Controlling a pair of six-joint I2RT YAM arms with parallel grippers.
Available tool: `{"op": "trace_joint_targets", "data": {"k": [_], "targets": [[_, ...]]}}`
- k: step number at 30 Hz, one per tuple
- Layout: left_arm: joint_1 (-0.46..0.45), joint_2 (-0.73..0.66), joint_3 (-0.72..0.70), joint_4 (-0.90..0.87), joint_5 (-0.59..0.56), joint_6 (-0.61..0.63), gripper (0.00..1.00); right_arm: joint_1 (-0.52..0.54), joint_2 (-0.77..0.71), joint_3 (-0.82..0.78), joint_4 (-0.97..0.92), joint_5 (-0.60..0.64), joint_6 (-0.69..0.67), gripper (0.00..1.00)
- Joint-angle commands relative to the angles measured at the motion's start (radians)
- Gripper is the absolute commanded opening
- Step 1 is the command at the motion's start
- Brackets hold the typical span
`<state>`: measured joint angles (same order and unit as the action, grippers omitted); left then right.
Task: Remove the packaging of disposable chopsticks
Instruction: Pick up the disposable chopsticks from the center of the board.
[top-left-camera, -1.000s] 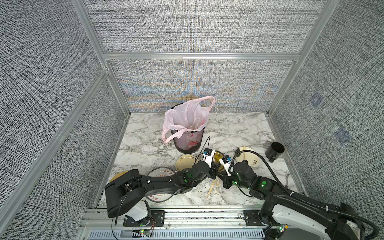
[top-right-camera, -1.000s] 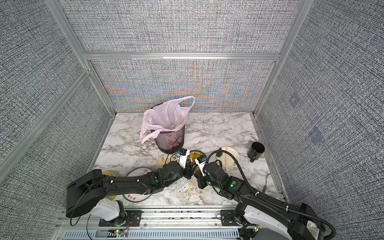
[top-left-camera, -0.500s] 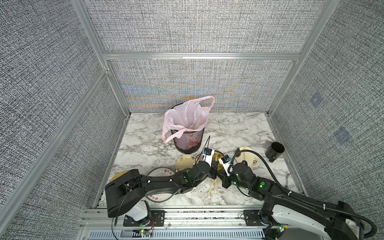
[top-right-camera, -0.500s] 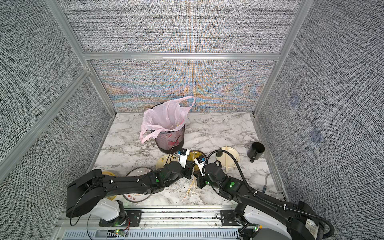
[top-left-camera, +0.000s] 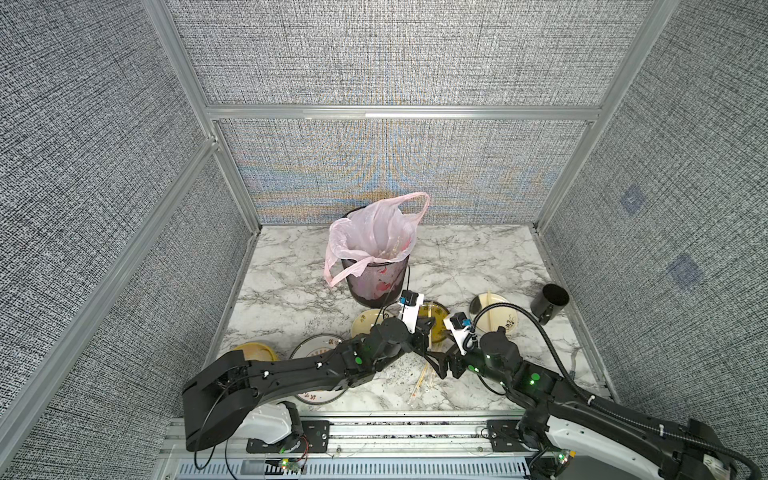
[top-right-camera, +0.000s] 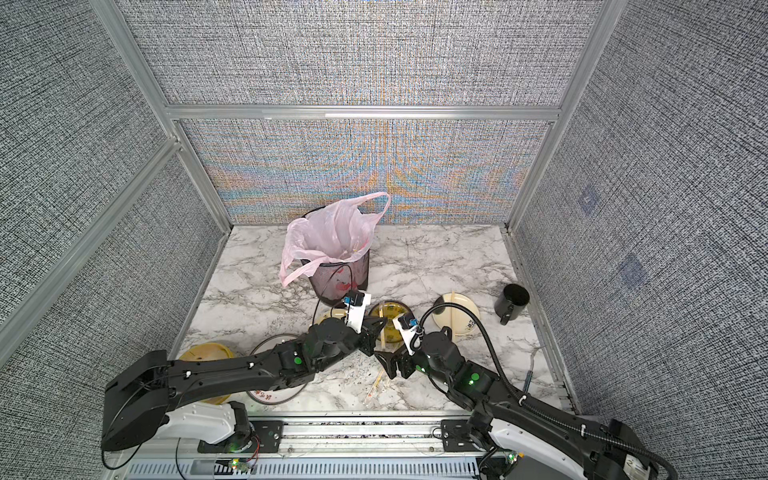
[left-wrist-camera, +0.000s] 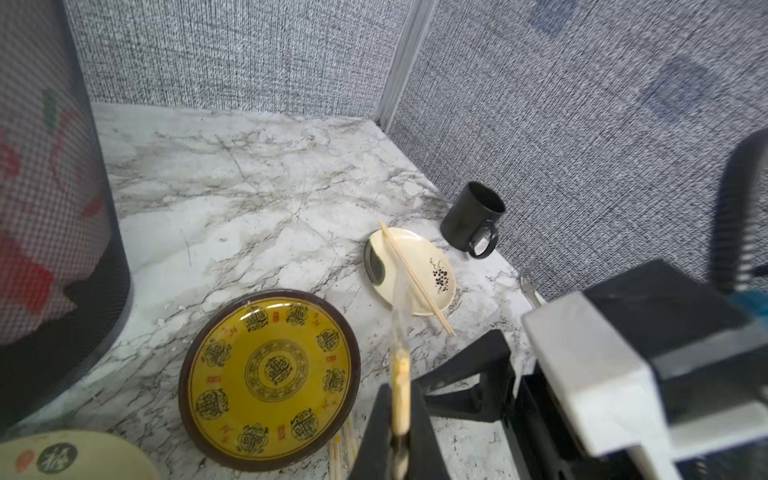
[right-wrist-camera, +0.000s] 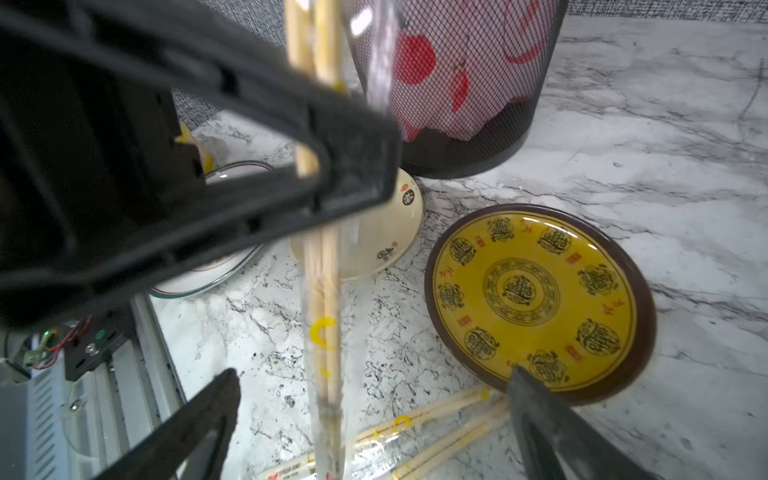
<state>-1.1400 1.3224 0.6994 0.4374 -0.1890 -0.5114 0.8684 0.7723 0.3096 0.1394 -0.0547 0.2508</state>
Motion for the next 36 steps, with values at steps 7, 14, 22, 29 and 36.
{"op": "trace_joint_targets", "data": {"k": [7,14,22,29,36], "targets": [[0.077,-0.222,-0.045,0.003,0.366,0.192,0.0,-0.005,0.025,-0.005,0.187,-0.255,-0.128,0.89],[0.085,-0.338,-0.095,0.019,0.466,0.249,0.0,-0.005,0.145,0.034,0.281,-0.415,-0.129,0.53],[0.086,-0.385,-0.145,0.09,0.51,0.247,0.0,-0.005,0.153,-0.015,0.36,-0.43,-0.124,0.26],[0.085,-0.402,-0.179,0.14,0.488,0.24,0.0,-0.004,0.109,-0.075,0.401,-0.412,-0.114,0.1],[0.086,-0.377,-0.228,0.285,0.484,0.205,0.1,-0.005,0.102,-0.092,0.429,-0.421,-0.126,0.0]]}}
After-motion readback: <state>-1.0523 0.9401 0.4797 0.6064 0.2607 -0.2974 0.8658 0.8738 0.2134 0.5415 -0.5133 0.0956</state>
